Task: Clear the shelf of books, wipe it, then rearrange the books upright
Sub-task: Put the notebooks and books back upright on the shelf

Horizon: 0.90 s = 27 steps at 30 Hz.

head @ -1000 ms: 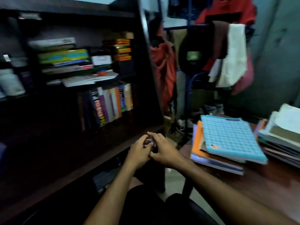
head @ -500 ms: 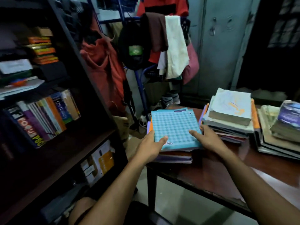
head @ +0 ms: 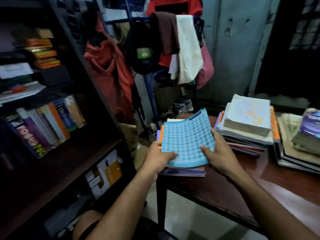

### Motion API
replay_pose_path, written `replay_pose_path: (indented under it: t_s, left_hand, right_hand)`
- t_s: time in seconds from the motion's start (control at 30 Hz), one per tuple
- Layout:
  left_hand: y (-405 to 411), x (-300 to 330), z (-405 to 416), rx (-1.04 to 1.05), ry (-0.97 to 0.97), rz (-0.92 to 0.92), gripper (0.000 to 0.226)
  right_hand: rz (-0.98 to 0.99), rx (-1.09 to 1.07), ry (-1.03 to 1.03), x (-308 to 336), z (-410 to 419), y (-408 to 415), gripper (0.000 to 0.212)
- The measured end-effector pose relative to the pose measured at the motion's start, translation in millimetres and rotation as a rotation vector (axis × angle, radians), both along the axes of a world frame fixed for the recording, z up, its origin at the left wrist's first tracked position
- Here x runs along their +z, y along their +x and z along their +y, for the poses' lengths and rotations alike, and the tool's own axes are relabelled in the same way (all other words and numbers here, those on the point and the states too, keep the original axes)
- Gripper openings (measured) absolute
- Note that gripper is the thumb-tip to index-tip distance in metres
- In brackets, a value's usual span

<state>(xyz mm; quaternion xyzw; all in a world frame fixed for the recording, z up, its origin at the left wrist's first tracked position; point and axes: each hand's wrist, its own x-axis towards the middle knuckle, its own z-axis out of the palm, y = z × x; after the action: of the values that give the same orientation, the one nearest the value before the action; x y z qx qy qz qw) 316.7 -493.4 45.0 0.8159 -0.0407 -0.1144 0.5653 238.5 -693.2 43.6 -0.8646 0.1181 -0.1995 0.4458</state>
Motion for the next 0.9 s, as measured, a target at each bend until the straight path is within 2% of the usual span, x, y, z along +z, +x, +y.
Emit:
replay_pose_path:
  t_s: [0.07, 0.13, 0.27, 0.37, 0.57, 0.67, 0.8, 0.9]
  left_hand:
    - [-11, 4, 17, 0.032, -0.232, 0.15, 0.042]
    - [-20, 12, 37, 0.054, -0.293, 0.202, 0.033]
    - [-36, 26, 102, 0.099, -0.417, 0.125, 0.024]
    - [-54, 35, 171, 0.238, -0.466, 0.0, 0.026]
    - [-121, 16, 352, 0.74, -0.189, -0.172, 0.04]
    - [-157, 3, 419, 0.974, -0.05, -0.17, 0.03]
    - [-187, -8, 478, 1.224, 0.005, -0.151, 0.023]
    - [-197, -21, 506, 1.344, 0.084, -0.1, 0.023]
  right_hand:
    - [-0.082, 0.035, 0.041, 14, 17, -4, 0.069]
    - [-0.143, 0.098, 0.08, 27, 38, -7, 0.068]
    - [-0.245, 0.238, 0.063, 48, 102, 0, 0.066]
    - [-0.256, 0.409, 0.137, 54, 162, 14, 0.065]
    - [-0.068, 0.812, 0.255, 19, 358, 39, 0.062]
    - [0.026, 0.973, 0.237, 6, 449, 47, 0.058]
    - [0.09, 1.185, 0.224, 3, 544, 60, 0.05]
    - [0.109, 1.224, 0.212, -5, 572, 75, 0.037]
